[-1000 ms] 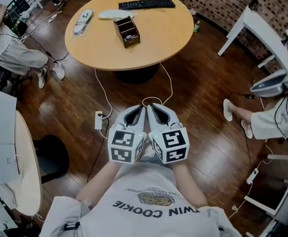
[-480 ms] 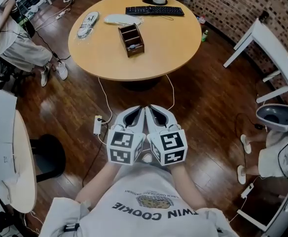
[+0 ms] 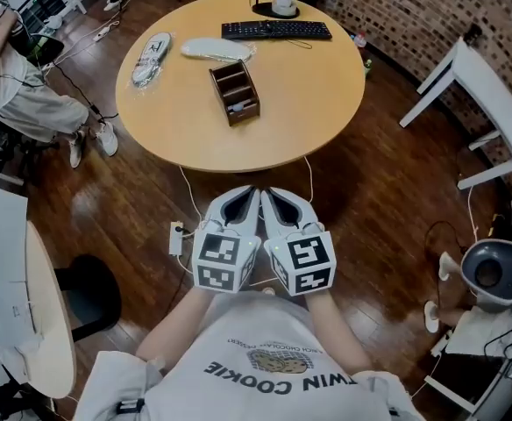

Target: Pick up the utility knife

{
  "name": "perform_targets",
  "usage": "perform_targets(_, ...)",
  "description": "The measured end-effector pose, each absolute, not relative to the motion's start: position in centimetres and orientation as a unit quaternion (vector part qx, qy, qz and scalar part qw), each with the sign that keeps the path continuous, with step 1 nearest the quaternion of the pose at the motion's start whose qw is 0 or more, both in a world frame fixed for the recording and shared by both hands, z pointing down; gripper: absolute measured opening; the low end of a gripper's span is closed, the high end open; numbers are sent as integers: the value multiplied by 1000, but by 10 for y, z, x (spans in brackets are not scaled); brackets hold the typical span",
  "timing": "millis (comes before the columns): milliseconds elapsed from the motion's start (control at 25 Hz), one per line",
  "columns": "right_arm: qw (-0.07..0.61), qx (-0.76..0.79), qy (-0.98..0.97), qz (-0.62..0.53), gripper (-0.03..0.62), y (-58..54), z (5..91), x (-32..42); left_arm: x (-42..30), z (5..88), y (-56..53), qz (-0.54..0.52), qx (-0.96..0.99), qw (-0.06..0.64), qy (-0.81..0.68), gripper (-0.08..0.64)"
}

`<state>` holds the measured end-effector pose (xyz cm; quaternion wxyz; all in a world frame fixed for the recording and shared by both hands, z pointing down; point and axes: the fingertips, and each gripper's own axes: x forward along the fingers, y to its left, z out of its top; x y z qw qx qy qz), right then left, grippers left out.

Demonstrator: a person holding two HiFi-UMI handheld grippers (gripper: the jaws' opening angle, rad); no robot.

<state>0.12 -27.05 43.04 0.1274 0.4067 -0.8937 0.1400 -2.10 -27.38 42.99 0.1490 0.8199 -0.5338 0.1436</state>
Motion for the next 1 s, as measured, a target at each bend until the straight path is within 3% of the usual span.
perform_targets(1000, 165, 440, -871, 142, -5, -426, 462, -49, -91, 487, -469, 322, 836, -10, -444, 78)
